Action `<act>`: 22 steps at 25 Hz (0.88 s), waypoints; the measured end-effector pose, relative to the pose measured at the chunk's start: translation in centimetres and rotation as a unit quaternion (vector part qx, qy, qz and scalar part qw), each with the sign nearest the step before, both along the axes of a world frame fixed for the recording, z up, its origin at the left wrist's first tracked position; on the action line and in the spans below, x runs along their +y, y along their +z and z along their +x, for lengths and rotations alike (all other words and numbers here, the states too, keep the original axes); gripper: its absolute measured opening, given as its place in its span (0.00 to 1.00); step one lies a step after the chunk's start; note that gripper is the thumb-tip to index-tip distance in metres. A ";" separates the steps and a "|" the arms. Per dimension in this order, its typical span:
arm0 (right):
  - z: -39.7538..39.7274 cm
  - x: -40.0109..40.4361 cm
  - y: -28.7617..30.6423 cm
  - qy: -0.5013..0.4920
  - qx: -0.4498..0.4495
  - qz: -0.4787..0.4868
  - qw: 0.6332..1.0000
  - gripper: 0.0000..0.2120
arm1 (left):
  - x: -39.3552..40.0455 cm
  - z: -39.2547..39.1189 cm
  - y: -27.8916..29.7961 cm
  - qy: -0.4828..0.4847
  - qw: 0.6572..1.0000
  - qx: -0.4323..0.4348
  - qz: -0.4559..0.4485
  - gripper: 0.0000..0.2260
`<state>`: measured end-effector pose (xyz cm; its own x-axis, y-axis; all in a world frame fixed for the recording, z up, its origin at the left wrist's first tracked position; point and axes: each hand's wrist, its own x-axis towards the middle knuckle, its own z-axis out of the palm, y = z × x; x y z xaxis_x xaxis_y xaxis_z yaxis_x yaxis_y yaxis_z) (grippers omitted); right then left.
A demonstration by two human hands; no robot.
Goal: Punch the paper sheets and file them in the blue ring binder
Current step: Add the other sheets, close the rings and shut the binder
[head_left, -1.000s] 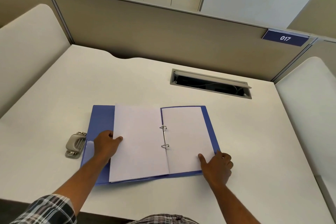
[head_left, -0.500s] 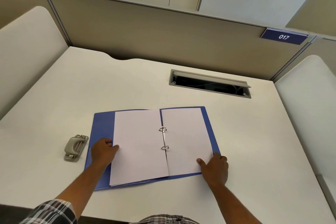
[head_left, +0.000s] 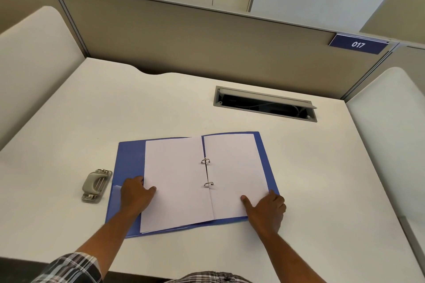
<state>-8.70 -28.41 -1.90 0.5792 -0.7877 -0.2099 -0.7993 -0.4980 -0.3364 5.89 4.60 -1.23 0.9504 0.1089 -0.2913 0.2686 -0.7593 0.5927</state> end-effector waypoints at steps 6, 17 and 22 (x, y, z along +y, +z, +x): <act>0.8 -0.2 0.0 0.000 -0.024 0.081 0.996 0.36 | 0.0 0.1 0.4 -0.017 1.000 0.005 -0.002 0.14; 1.3 6.8 8.3 -0.002 -0.401 0.196 0.895 0.17 | 0.8 0.5 0.5 -0.022 0.998 0.014 -0.049 0.13; 3.5 12.7 9.8 0.210 -0.369 0.192 0.885 0.14 | 1.2 0.8 0.6 0.010 0.994 0.043 -0.098 0.13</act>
